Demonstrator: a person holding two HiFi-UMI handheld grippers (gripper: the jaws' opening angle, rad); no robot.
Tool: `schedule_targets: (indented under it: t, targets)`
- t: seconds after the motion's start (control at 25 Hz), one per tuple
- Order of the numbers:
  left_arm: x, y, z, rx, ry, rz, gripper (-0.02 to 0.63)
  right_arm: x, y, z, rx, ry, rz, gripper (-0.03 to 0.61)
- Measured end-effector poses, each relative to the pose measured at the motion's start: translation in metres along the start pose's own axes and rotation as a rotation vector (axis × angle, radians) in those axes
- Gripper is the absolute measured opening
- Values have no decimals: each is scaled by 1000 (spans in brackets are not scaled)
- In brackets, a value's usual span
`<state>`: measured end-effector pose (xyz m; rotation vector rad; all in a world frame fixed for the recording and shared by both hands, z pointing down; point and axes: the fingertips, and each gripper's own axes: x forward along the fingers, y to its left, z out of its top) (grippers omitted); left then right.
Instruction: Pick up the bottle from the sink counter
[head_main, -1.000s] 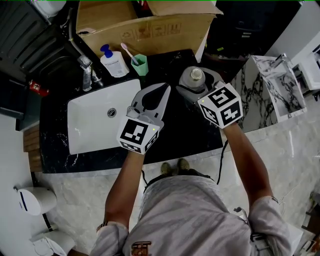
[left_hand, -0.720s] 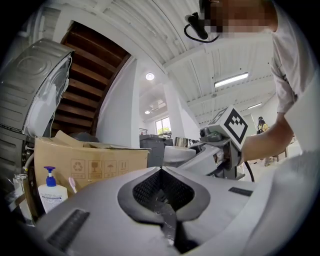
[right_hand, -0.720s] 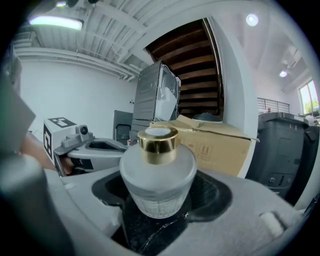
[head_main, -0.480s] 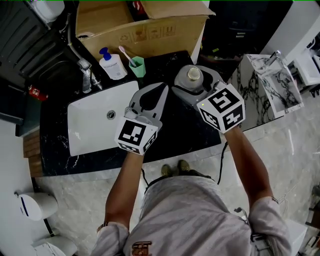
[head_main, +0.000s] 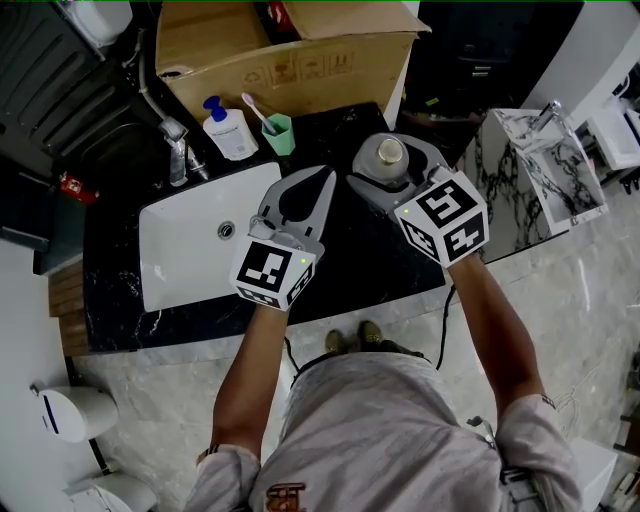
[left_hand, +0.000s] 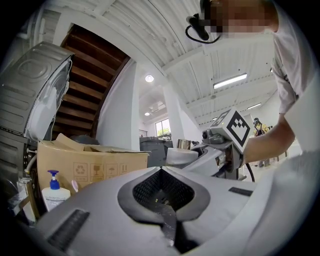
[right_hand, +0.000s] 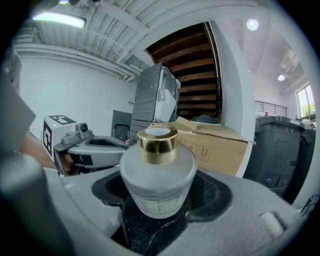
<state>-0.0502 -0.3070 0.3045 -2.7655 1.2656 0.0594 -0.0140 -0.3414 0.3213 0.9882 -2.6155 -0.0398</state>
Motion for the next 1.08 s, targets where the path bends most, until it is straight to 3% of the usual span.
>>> schedule_targets:
  t: [1.08]
  targets:
    - [2, 2, -2, -7, -1, 6, 0, 1, -3, -1, 9, 2, 6, 331]
